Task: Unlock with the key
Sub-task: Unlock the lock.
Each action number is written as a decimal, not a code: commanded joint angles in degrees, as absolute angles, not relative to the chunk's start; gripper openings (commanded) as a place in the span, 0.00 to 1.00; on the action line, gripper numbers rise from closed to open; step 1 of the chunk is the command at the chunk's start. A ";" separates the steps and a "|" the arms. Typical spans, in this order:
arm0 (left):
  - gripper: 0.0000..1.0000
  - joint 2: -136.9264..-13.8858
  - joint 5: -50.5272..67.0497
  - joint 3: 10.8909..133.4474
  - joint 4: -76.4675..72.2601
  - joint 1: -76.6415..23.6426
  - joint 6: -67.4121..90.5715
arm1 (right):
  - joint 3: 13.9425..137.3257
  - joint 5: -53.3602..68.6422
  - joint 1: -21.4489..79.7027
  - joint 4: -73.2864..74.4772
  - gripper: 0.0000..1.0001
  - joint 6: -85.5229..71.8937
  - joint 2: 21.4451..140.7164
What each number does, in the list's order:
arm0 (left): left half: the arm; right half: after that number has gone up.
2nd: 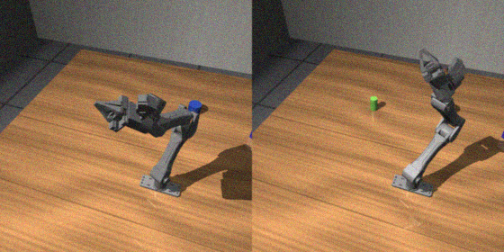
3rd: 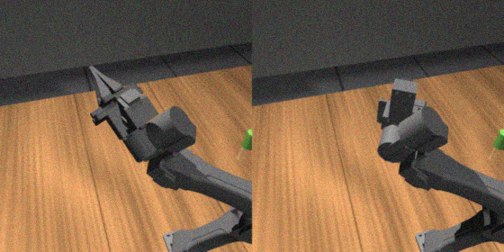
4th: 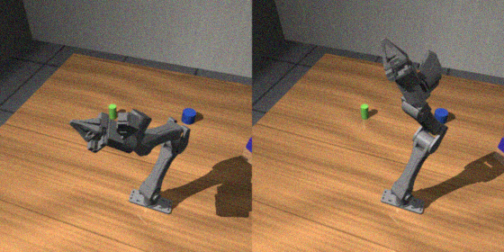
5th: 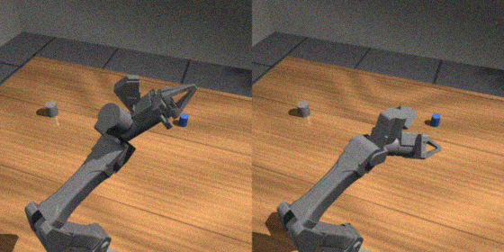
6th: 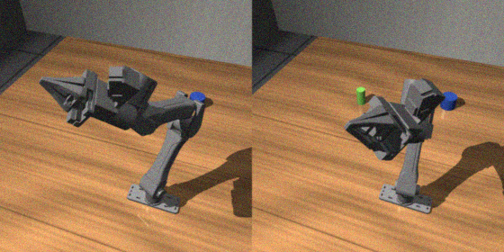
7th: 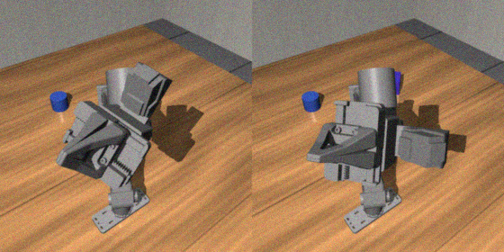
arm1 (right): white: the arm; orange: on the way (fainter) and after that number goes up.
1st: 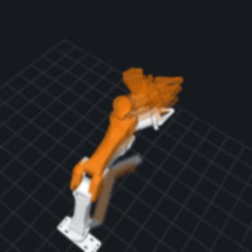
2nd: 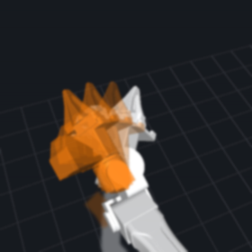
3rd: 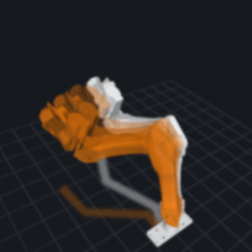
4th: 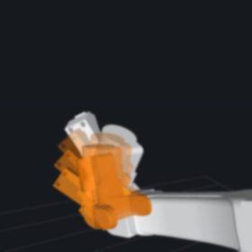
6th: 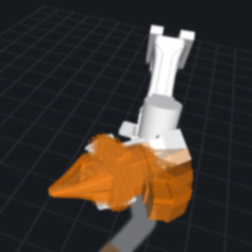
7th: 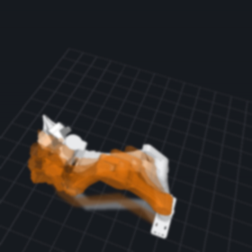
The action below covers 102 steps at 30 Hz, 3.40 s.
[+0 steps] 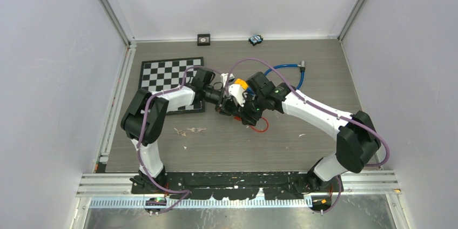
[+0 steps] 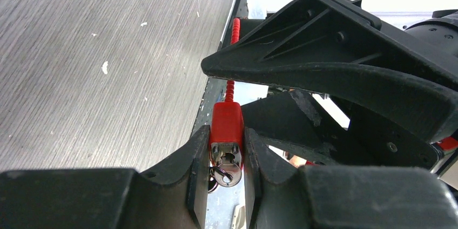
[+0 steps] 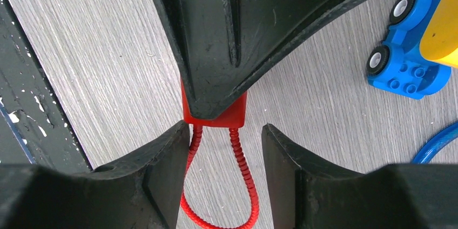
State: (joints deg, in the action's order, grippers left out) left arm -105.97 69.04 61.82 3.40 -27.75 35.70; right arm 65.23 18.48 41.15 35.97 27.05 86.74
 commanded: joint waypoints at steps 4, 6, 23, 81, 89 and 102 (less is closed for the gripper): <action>0.00 -106.24 72.19 63.90 3.82 -27.76 35.69 | 65.64 18.31 41.21 33.83 0.46 26.45 85.49; 0.00 -106.34 72.28 63.91 3.83 -27.77 35.68 | 65.72 18.52 41.30 33.98 0.41 26.82 85.60; 0.00 -107.71 71.50 65.36 9.25 -27.91 32.27 | 66.91 23.84 45.78 41.47 0.08 39.94 87.20; 0.00 -112.36 75.45 71.07 23.47 -28.74 25.15 | 62.32 11.46 54.24 39.67 0.09 47.98 83.70; 0.00 -112.93 75.19 72.05 26.66 -28.74 22.62 | 60.77 3.31 57.22 37.96 0.19 49.22 84.81; 0.00 -113.28 74.78 72.77 29.33 -28.74 19.80 | 61.34 6.24 53.00 35.88 0.60 41.40 82.84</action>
